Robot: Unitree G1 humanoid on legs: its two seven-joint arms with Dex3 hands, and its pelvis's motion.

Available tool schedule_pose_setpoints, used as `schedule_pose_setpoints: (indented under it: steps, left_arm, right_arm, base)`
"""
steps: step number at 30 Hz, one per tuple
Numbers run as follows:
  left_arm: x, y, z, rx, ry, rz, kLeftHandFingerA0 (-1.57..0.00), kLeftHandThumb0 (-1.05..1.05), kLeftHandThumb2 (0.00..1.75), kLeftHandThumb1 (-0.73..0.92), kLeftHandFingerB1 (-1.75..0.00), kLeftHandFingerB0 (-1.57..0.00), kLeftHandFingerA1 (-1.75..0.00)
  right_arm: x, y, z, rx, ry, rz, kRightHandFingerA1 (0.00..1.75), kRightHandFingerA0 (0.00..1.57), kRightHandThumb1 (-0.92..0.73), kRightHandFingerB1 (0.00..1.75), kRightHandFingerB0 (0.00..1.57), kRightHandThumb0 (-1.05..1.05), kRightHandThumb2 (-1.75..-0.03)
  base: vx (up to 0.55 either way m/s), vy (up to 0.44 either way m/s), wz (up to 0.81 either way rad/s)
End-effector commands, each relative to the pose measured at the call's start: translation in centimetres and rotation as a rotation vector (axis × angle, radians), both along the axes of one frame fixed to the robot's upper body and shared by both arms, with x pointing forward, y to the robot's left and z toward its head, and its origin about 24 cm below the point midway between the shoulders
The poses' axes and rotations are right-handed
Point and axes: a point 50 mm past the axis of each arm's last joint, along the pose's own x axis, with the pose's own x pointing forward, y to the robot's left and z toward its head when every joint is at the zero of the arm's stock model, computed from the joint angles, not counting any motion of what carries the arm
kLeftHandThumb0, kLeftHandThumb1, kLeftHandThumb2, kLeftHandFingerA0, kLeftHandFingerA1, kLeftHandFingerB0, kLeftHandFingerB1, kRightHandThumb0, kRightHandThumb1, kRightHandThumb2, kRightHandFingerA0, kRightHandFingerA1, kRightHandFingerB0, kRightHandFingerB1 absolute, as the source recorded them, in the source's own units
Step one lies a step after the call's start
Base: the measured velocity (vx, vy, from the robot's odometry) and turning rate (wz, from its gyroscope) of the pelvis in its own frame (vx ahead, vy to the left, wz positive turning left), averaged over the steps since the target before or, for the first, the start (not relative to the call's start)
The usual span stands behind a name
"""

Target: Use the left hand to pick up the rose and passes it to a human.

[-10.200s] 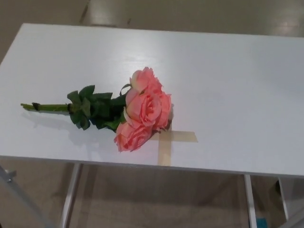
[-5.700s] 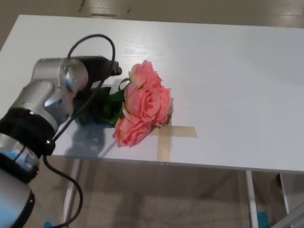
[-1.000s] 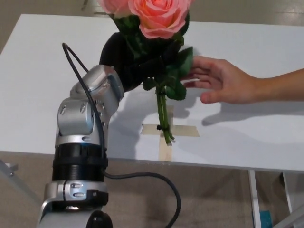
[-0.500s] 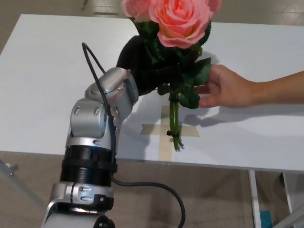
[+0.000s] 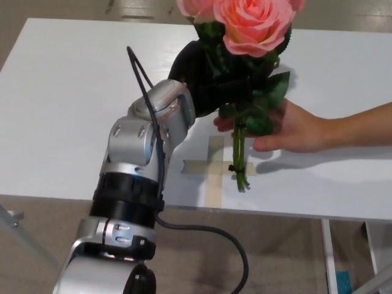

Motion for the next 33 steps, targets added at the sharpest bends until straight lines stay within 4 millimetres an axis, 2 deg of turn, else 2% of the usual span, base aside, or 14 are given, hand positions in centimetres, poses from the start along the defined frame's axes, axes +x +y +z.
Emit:
schedule_pose_setpoints:
  steps: [1, 2, 12, 17, 27, 28, 29, 30, 31, 32, 33]
  left_arm:
    - [-0.7, -4.0, 1.4, -0.092, -0.027, -0.070, -0.91, -0.13, 0.69, 0.83, -0.94, -0.82, -1.43]
    - [-0.7, -4.2, 1.5, -0.086, -0.030, -0.071, -0.92, -0.13, 0.69, 0.82, -0.94, -0.82, -1.44]
    - [-1.0, -5.3, 2.1, -0.091, -0.048, -0.084, -0.91, -0.13, 0.69, 0.82, -0.92, -0.82, -1.46]
    - [-1.3, -6.0, 1.8, -0.108, -0.042, -0.101, -0.93, -0.13, 0.69, 0.82, -0.95, -0.81, -1.46]
    - [-1.4, -6.0, 1.1, -0.104, -0.014, -0.108, -0.88, -0.14, 0.69, 0.83, -0.96, -0.81, -1.44]
    - [-1.4, -5.7, 1.0, -0.089, -0.028, -0.116, -0.90, -0.16, 0.66, 0.83, -0.77, -0.88, -1.29]
    - [-1.3, -5.6, 1.0, -0.074, -0.036, -0.128, -0.97, -0.24, 0.63, 0.77, -0.48, -0.81, -0.76]
    - [-1.3, -5.4, 1.0, -0.055, -0.046, -0.146, -0.97, -0.24, 0.63, 0.77, -0.48, -0.81, -0.76]
    - [-1.2, -5.1, 0.9, 0.011, -0.054, -0.230, -0.27, -0.51, 0.74, 0.50, -0.29, -0.06, -0.44]
    - [-1.2, -5.0, 0.8, 0.040, -0.056, -0.266, -0.27, -0.51, 0.74, 0.50, -0.29, -0.06, -0.44]
    - [-1.0, -4.4, 0.7, 0.114, -0.070, -0.338, 0.00, -0.70, 0.77, 0.44, -0.08, 0.00, -0.07]
  right_arm:
    - [-0.3, 0.2, -0.2, 0.002, 0.020, 0.004, 0.47, 0.72, -0.64, 0.42, 0.58, -0.38, -0.59]
    - [-0.3, 0.2, -0.2, 0.003, 0.020, 0.004, 0.49, 0.71, -0.59, 0.43, 0.56, -0.41, -0.61]
    - [-0.2, 0.1, -0.2, 0.000, 0.021, 0.011, 0.49, 0.71, -0.60, 0.43, 0.56, -0.42, -0.61]
    - [-0.1, 0.2, -0.1, 0.002, 0.021, 0.012, 0.49, 0.71, -0.60, 0.43, 0.56, -0.42, -0.61]
    - [0.1, 0.2, -0.1, 0.003, 0.020, 0.018, 0.49, 0.70, -0.60, 0.43, 0.58, -0.42, -0.61]
    - [0.1, 0.2, -0.1, 0.002, 0.021, 0.019, 0.49, 0.70, -0.60, 0.43, 0.57, -0.42, -0.61]
    - [0.1, 0.2, -0.1, 0.002, 0.022, 0.019, 0.48, 0.70, -0.60, 0.43, 0.57, -0.41, -0.61]
    - [0.1, 0.3, -0.1, 0.003, 0.023, 0.020, 0.48, 0.70, -0.60, 0.43, 0.57, -0.41, -0.61]
    - [0.0, 0.2, -0.1, 0.003, 0.024, 0.021, 0.49, 0.70, -0.60, 0.43, 0.57, -0.41, -0.61]
    - [-0.1, 0.2, -0.1, 0.003, 0.025, 0.021, 0.49, 0.70, -0.60, 0.43, 0.57, -0.41, -0.61]
    - [-0.1, 0.2, -0.1, 0.003, 0.026, 0.021, 0.49, 0.70, -0.60, 0.43, 0.57, -0.41, -0.61]
  base:
    - [0.00, 0.000, 0.00]
    - [0.00, 0.000, 0.00]
    - [0.00, 0.000, 0.00]
    - [0.00, 0.000, 0.00]
    - [0.00, 0.000, 0.00]
    - [0.00, 0.000, 0.00]
    - [0.00, 0.000, 0.00]
    - [0.00, 0.000, 0.00]
    - [0.00, 0.000, 0.00]
    - [0.00, 0.000, 0.00]
    - [0.00, 0.000, 0.00]
